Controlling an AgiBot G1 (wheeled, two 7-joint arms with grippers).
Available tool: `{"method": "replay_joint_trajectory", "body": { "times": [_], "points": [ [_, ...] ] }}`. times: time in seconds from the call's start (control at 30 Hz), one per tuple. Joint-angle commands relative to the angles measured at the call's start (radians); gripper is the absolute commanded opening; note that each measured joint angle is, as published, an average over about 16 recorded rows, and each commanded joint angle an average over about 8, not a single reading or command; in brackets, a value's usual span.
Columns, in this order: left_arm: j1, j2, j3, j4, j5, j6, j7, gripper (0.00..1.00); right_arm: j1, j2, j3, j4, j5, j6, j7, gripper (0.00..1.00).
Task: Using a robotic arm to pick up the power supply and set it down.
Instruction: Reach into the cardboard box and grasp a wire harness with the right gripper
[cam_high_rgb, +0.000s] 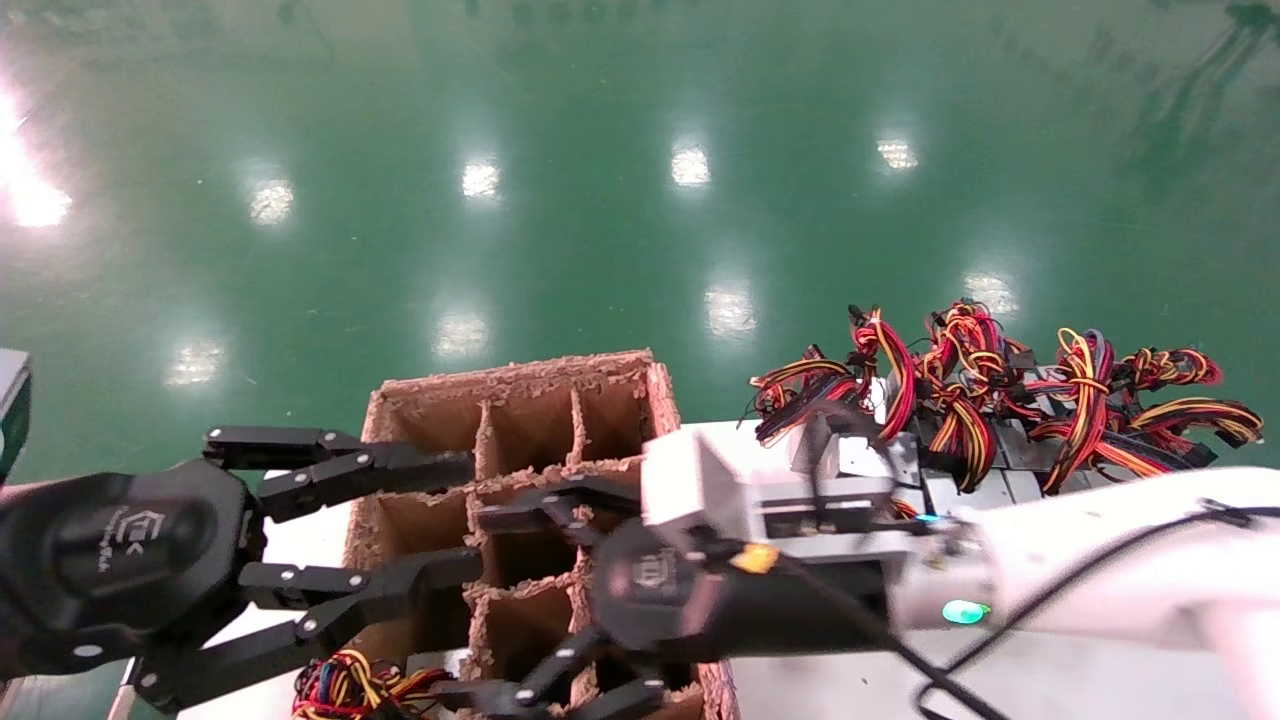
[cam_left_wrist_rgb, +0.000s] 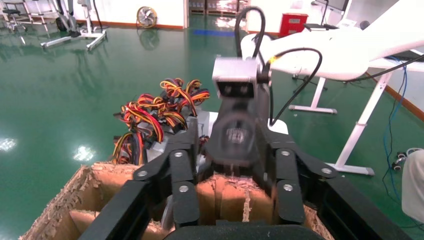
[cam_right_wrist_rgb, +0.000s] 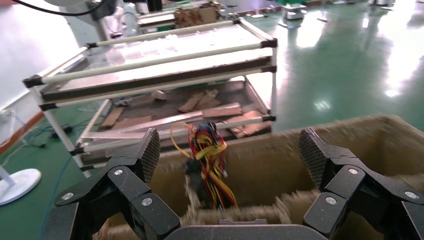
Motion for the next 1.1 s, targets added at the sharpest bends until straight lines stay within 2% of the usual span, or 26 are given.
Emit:
{"method": "replay_joint_trajectory", "body": {
  "times": [0.03,0.3,0.37,0.57,0.63,1.1],
  "points": [
    [0.000,0.000,0.000,0.000,0.000,0.000,0.000,0.00,0.020,-0.042,-0.018,-0.041,-0.017,-0.008,-0.015,1.00],
    [0.000,0.000,0.000,0.000,0.000,0.000,0.000,0.00,0.066,-0.176,-0.075,-0.190,-0.074,-0.026,-0.079,1.00],
    [0.000,0.000,0.000,0.000,0.000,0.000,0.000,0.00,0.074,-0.198,-0.085,-0.221,-0.081,-0.032,-0.093,0.85],
    [0.000,0.000,0.000,0.000,0.000,0.000,0.000,0.00,0.091,-0.236,-0.111,-0.289,-0.085,-0.036,-0.131,0.10],
    [0.000,0.000,0.000,0.000,0.000,0.000,0.000,0.00,0.093,-0.243,-0.122,-0.301,-0.083,-0.033,-0.140,0.00],
    [0.000,0.000,0.000,0.000,0.000,0.000,0.000,0.00,0.097,-0.254,-0.220,-0.313,-0.027,0.012,-0.161,0.00]
  ]
}}
